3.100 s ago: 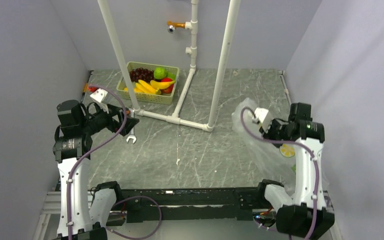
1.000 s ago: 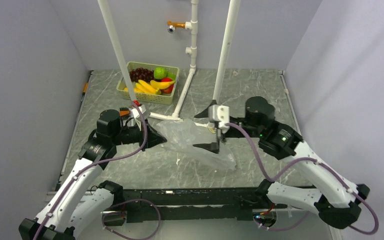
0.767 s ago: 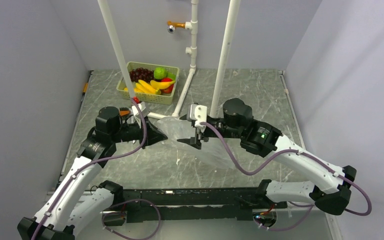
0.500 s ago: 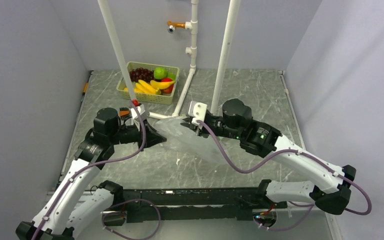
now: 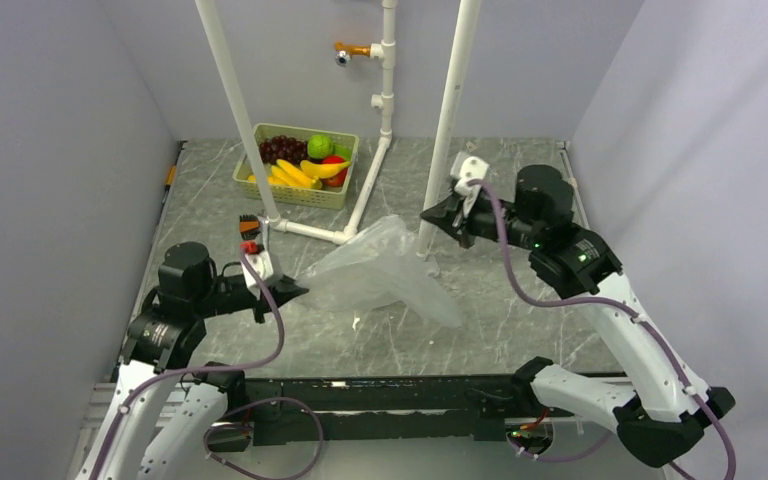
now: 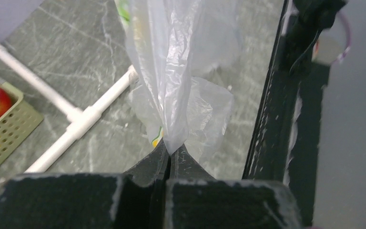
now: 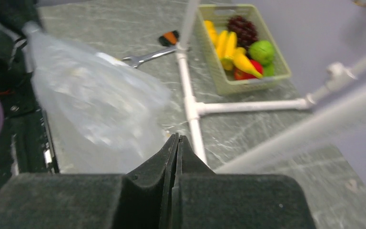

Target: Place the fake fruits into the plastic bag and tie a complex knot

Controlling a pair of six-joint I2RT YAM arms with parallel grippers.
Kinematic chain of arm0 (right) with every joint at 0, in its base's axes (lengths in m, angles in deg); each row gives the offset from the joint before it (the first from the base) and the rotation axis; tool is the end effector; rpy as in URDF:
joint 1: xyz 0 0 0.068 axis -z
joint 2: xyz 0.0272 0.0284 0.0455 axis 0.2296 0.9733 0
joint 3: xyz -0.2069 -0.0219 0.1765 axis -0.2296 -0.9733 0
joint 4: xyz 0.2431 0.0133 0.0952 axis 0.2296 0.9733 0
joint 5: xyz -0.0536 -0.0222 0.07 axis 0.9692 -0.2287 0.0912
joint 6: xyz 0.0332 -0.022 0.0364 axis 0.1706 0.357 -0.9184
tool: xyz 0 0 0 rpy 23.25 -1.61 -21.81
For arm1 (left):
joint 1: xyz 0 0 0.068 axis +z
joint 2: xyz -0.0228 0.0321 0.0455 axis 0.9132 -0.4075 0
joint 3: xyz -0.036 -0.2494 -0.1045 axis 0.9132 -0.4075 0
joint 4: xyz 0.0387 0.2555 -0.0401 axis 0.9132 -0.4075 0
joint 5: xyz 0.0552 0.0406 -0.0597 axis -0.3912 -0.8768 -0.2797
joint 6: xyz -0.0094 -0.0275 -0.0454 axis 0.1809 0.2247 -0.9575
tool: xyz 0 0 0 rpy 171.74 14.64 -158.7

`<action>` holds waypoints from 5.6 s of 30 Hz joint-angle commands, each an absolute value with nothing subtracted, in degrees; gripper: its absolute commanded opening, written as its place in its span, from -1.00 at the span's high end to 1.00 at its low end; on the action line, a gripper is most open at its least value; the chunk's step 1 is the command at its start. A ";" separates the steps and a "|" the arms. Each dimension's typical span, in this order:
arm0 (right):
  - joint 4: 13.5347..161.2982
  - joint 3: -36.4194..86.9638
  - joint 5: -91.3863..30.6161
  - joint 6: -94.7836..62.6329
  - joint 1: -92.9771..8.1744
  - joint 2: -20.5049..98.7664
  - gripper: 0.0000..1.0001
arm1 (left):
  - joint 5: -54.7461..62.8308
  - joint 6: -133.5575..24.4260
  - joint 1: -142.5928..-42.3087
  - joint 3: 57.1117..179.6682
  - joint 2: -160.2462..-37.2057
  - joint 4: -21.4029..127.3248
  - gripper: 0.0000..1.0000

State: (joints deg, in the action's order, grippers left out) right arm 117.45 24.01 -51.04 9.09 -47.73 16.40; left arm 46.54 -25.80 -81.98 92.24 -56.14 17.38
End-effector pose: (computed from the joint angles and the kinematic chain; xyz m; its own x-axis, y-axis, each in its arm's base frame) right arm 0.1573 0.1283 0.4369 0.0785 -0.2823 -0.9561 -0.8974 0.3978 -0.1911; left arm 0.1016 -0.0578 0.3375 -0.0603 0.2118 -0.9754 0.9324 0.3609 0.0207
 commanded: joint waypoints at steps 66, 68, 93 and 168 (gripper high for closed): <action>138.88 39.06 -74.92 11.88 -27.75 18.78 1.00 | 53.48 -41.77 -70.16 106.19 -68.76 37.37 1.00; 141.50 38.96 -76.70 14.12 -22.38 19.19 1.00 | 57.09 -36.02 -63.84 110.12 -69.05 28.08 1.00; 135.75 47.78 -77.56 19.25 -30.26 22.93 -0.99 | 43.73 -15.05 -85.05 118.70 -72.70 19.51 1.00; 115.22 -1.92 -60.50 -32.41 -34.21 7.93 -0.99 | 54.62 -76.99 -50.89 69.01 -73.27 31.35 1.00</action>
State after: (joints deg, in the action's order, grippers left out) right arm 126.81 5.69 -57.92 -19.48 -33.13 8.86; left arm 55.68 -71.17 -51.14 70.62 -74.69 29.10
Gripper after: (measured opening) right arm 0.993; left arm 0.009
